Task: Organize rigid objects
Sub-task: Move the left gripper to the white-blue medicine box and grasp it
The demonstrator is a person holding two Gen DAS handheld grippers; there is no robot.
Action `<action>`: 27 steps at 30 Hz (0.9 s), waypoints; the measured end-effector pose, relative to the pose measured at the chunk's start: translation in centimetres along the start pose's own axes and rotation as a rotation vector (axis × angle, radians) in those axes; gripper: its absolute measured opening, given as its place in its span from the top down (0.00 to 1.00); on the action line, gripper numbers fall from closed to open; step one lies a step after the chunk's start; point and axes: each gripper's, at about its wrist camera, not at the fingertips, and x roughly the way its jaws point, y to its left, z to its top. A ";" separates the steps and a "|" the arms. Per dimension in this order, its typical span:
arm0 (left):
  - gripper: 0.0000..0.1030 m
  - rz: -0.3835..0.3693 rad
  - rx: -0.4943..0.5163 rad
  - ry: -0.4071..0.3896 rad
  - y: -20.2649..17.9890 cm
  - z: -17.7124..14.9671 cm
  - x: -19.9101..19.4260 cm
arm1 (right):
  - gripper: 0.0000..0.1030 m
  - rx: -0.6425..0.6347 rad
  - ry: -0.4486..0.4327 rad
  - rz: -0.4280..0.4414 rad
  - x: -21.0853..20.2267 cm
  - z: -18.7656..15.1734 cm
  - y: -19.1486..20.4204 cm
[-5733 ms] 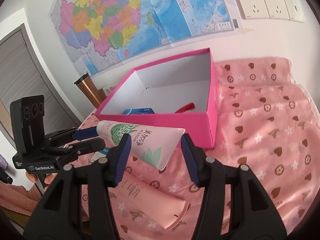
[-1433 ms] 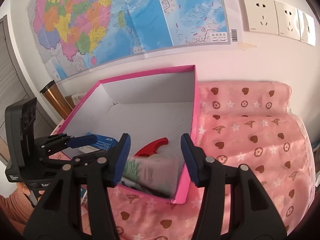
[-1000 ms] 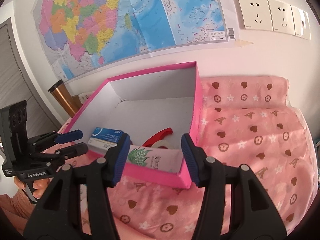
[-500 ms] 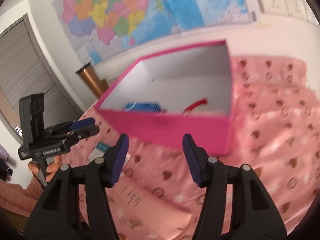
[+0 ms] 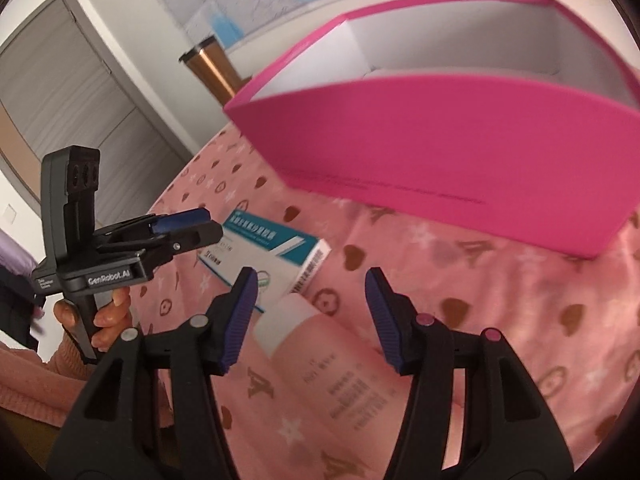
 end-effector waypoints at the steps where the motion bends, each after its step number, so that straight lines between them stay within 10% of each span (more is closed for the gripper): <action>1: 0.47 -0.002 -0.002 0.005 0.1 -0.2 0.1 | 0.44 -0.005 0.009 0.003 0.5 0.2 0.2; 27: 0.50 -0.089 -0.008 0.053 0.5 -1.5 0.5 | 0.51 -0.003 0.082 0.018 4.4 1.6 1.4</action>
